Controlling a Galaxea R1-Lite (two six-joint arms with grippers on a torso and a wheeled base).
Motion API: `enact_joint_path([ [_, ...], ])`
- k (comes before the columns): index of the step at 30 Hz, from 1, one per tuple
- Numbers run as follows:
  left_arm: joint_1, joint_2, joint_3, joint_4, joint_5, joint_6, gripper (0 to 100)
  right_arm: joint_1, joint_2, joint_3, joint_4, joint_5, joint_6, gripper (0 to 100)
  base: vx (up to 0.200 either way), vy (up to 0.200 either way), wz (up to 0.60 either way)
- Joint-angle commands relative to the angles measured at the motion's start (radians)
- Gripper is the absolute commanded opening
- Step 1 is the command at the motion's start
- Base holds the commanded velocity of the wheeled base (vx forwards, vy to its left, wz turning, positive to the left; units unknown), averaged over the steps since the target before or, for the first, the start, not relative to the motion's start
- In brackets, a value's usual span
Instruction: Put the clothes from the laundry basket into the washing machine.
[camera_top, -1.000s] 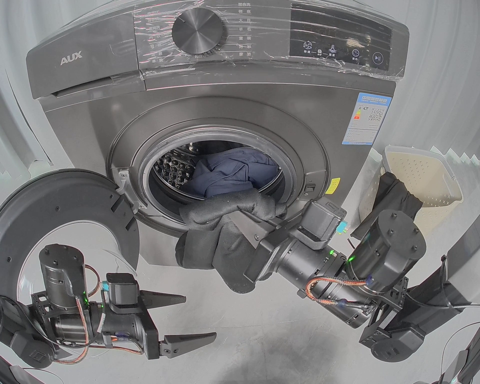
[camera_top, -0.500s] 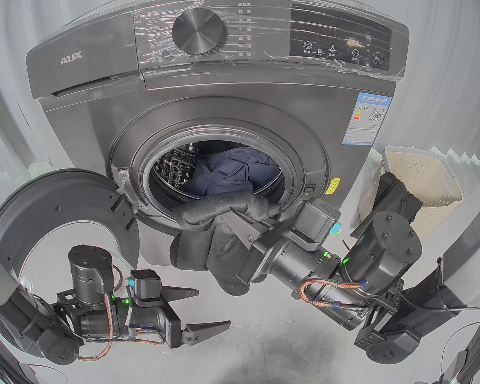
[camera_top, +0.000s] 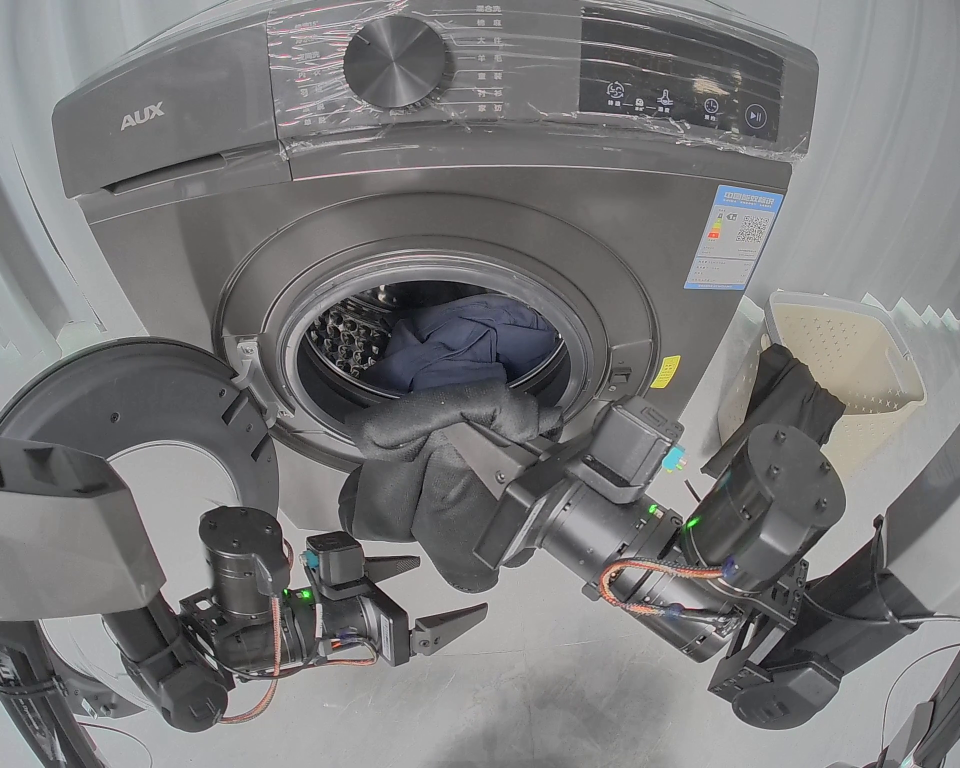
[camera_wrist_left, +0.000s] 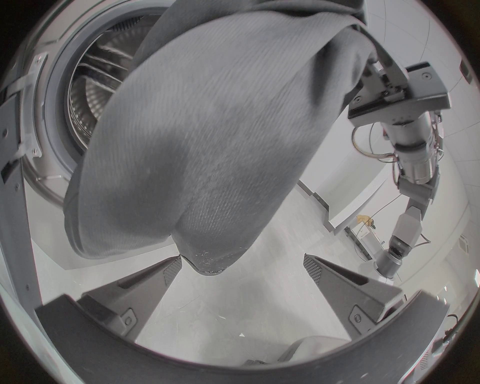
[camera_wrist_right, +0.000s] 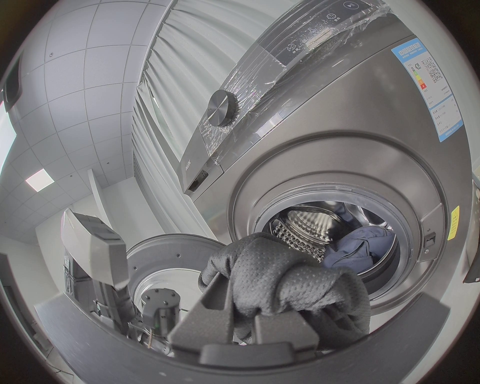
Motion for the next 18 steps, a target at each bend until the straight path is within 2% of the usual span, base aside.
enact_joint_path([
  [1,-0.010,0.143,-0.017,-0.065,0.027,-0.020,100,0.002,-0.004,0.002,-0.001,0.000,0.000,0,0.000,0.000,0.00],
  [7,-0.011,0.163,-0.051,-0.076,0.031,-0.023,100,0.002,-0.005,0.002,-0.001,-0.006,0.000,0,0.000,0.000,0.00],
  [13,-0.013,0.179,-0.086,-0.083,0.070,-0.023,100,0.002,-0.004,0.002,-0.001,-0.006,0.000,0,0.000,0.000,0.00],
  [18,-0.028,0.209,-0.108,-0.148,0.087,-0.025,100,0.002,-0.007,0.004,-0.001,-0.006,0.000,0,0.000,0.000,0.00],
])
